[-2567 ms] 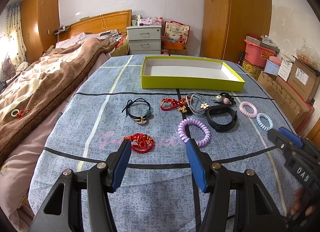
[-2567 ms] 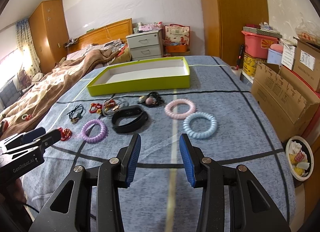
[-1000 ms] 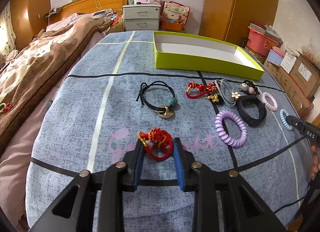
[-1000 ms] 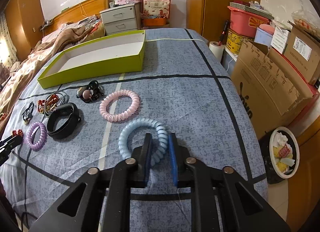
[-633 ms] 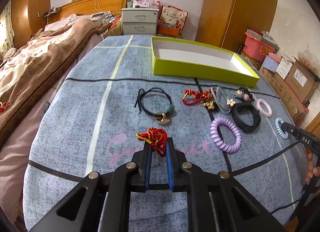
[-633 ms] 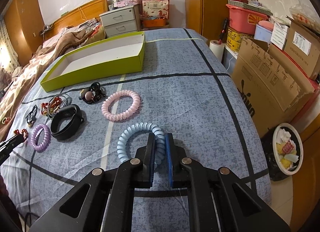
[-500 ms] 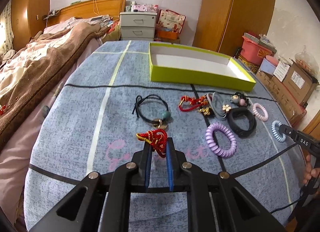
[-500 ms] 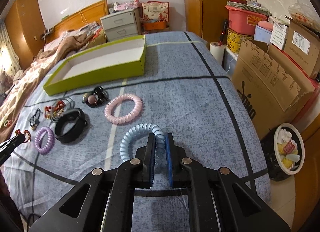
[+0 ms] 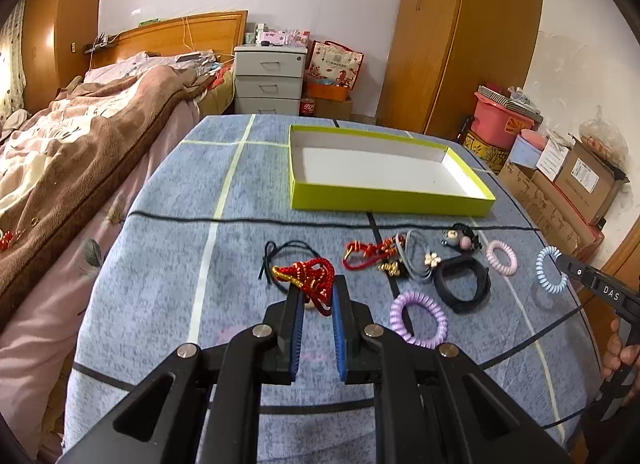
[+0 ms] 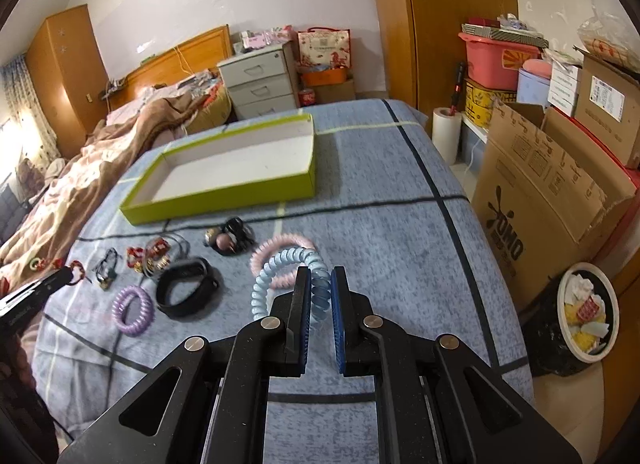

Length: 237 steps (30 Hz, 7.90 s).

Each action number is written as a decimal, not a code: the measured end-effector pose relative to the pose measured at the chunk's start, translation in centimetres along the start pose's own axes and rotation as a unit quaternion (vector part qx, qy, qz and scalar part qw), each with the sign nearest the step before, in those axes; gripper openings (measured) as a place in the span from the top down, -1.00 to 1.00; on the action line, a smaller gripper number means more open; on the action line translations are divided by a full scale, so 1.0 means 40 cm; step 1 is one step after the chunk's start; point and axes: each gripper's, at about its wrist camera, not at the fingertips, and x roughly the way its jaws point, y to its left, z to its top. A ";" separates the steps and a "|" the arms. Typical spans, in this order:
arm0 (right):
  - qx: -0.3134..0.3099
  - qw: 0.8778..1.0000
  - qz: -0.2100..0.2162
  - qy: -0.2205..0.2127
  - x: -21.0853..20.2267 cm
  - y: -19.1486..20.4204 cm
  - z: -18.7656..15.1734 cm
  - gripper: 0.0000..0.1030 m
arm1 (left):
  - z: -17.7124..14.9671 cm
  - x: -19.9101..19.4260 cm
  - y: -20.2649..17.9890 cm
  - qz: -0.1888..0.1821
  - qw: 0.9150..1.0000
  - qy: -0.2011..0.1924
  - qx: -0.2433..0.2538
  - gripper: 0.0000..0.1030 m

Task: Organize jewelry
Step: 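Carry both held items into the green box and open both tools, then withdraw both tools from the box back toward the jewelry, then grasp the black hair tie with the left tool while the right tool grasps the pink coil tie, then carry both held ties into the green box and open both tools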

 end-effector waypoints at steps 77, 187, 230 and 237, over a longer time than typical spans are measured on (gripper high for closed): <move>-0.059 0.995 0.004 0.080 0.460 0.094 0.327 0.52 | 0.321 0.459 -0.030 -0.035 0.994 0.103 -0.009 0.27; -0.035 0.996 -0.001 0.079 0.157 0.019 0.006 0.80 | -0.007 0.146 0.012 0.016 0.998 0.062 -0.005 0.71; -0.045 0.997 0.047 0.040 0.273 0.132 0.271 0.80 | 0.227 0.217 -0.092 -0.038 0.998 0.021 0.045 0.70; -0.041 0.996 0.053 0.056 0.366 0.151 0.313 0.80 | 0.250 0.267 -0.086 -0.038 0.998 0.033 0.039 0.70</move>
